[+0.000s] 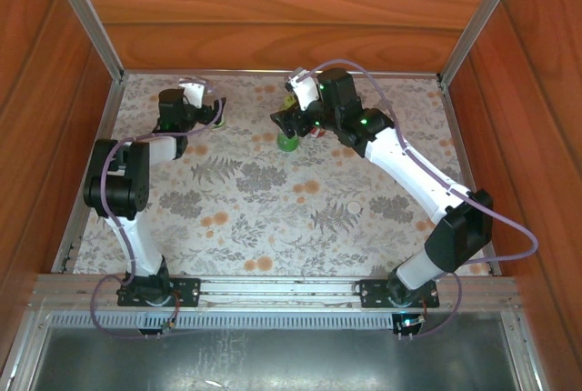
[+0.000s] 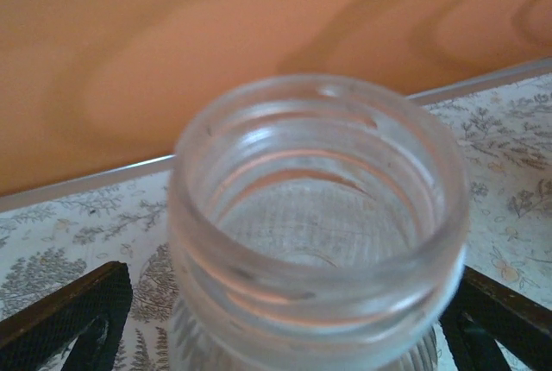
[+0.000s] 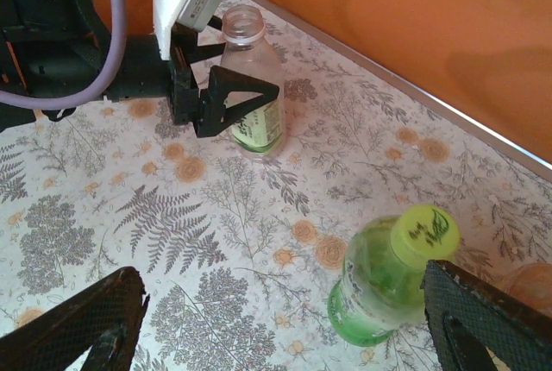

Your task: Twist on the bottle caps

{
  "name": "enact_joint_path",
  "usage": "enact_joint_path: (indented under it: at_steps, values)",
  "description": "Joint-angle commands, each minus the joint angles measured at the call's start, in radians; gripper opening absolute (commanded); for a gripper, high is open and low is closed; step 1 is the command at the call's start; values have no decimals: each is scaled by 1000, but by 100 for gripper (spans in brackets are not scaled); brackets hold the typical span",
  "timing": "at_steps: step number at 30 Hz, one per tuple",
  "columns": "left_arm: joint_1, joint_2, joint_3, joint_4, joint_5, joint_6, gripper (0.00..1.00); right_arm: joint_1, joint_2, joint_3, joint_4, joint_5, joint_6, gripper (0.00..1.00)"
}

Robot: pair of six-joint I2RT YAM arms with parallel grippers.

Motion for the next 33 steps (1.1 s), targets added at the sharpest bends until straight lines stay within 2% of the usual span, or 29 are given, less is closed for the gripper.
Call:
enact_joint_path:
  at_steps: [1,3,10,17,20,23,27,33]
  values:
    - [6,14,21,29,60,4,87,10,0,0,-8,-15,-17,88]
    - [6,16,23,29,66,5,80,10,-4,-1,-15,-9,-24,88]
    - [7,-6,2,29,112,0,65,10,-32,-20,-20,18,-34,88]
    - [-7,-91,-69,29,157,5,64,10,-82,-71,-13,41,-27,88]
    - [-31,-161,-136,28,188,11,64,10,-136,-134,18,2,-6,88]
    - [-76,-244,-227,28,218,20,64,9,-207,-224,52,-54,8,88]
    - [-162,-361,-371,27,259,45,64,9,-308,-337,7,-67,31,88]
    - [-346,-465,-479,25,270,49,64,10,-495,-524,-91,53,128,88]
